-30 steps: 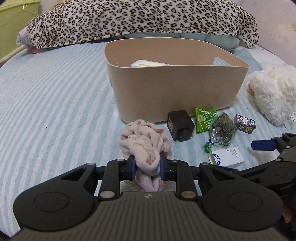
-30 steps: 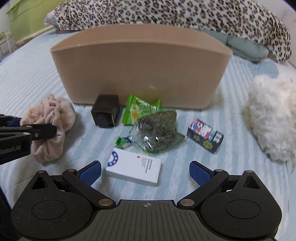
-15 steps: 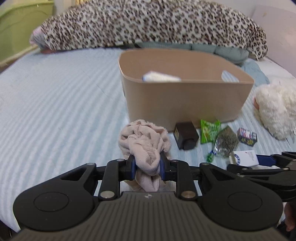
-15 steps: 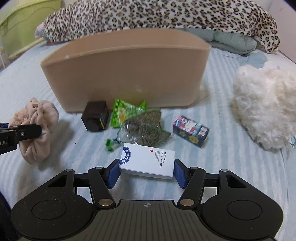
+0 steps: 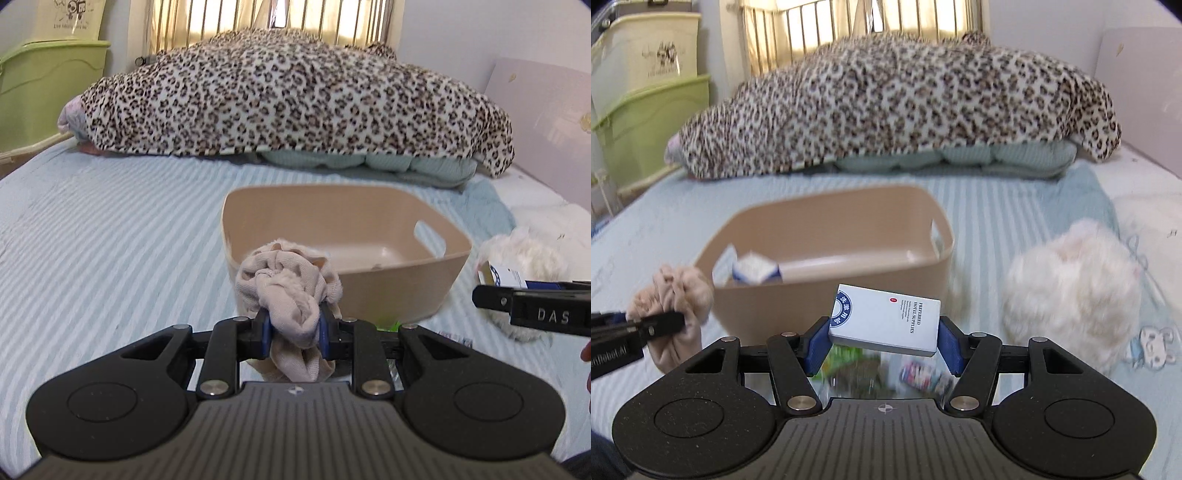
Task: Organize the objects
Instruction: 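Lift the pink cloth with the left tool while the right tool grasps the white medicine box, then drop the pink cloth and medicine box into the basket, opening both tools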
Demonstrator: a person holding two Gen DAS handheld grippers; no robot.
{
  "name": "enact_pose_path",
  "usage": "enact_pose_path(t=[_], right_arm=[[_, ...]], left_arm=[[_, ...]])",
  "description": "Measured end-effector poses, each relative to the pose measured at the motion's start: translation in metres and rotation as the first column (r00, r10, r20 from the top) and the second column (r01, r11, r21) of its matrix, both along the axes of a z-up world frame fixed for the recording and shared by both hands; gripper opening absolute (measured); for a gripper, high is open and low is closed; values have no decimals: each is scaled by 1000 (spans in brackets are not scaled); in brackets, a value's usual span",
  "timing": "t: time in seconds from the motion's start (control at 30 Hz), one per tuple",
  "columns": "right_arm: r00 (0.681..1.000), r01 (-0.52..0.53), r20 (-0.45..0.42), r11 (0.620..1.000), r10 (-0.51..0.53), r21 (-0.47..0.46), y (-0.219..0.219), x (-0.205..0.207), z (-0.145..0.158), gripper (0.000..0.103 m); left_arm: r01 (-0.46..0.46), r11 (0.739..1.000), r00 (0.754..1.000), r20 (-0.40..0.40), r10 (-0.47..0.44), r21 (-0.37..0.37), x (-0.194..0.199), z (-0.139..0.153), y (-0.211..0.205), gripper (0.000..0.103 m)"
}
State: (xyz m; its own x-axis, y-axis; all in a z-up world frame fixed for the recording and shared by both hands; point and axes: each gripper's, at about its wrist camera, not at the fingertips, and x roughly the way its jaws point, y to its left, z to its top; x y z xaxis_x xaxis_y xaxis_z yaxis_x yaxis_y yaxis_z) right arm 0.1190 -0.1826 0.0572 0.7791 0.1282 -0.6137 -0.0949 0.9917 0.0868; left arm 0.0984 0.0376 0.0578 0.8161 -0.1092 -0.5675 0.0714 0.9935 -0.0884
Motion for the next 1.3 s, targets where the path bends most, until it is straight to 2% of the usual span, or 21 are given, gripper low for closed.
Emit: enact_pose_path(t=[0.2, 0.43, 0.6, 0.8, 0.87, 0.9, 0.93, 0.97, 1.03, 1.1, 1.3], right_arm=[[998, -7, 58, 999, 10, -54, 3, 26, 16, 58], [996, -19, 86, 994, 28, -104, 16, 68, 16, 58], [997, -25, 63, 992, 33, -124, 27, 98, 3, 58], [998, -56, -24, 987, 53, -154, 35, 123, -31, 58], [997, -59, -51, 988, 52, -143, 37, 128, -38, 58], [997, -59, -54, 989, 52, -138, 38, 128, -40, 65], [997, -63, -54, 989, 56, -133, 39, 128, -40, 66], [997, -67, -52, 989, 60, -135, 39, 126, -40, 67], [997, -69, -41, 986, 63, -154, 40, 122, -37, 77], [998, -64, -27, 985, 61, -162, 38, 115, -31, 80], [997, -78, 11, 981, 81, -176, 27, 91, -5, 100]], left_arm=[[10, 1000, 996, 89, -13, 24, 15, 23, -13, 25], [-5, 1000, 990, 142, 1, 29, 55, 41, -25, 24], [-51, 998, 993, 108, 45, 47, 100, 33, -31, 24], [-106, 991, 994, 3, 106, 79, 135, 0, -31, 27], [-116, 989, 993, -21, 118, 96, 141, -10, -29, 37], [-109, 989, 993, -32, 113, 99, 142, -14, -29, 47], [-99, 990, 993, -49, 105, 102, 143, -17, -27, 54], [-95, 991, 993, -60, 101, 99, 142, -17, -26, 56], [-90, 992, 993, -67, 96, 89, 139, -14, -24, 67], [-87, 993, 994, -55, 92, 84, 133, -8, -24, 76], [-74, 991, 997, -12, 76, 110, 113, 12, -25, 89]])
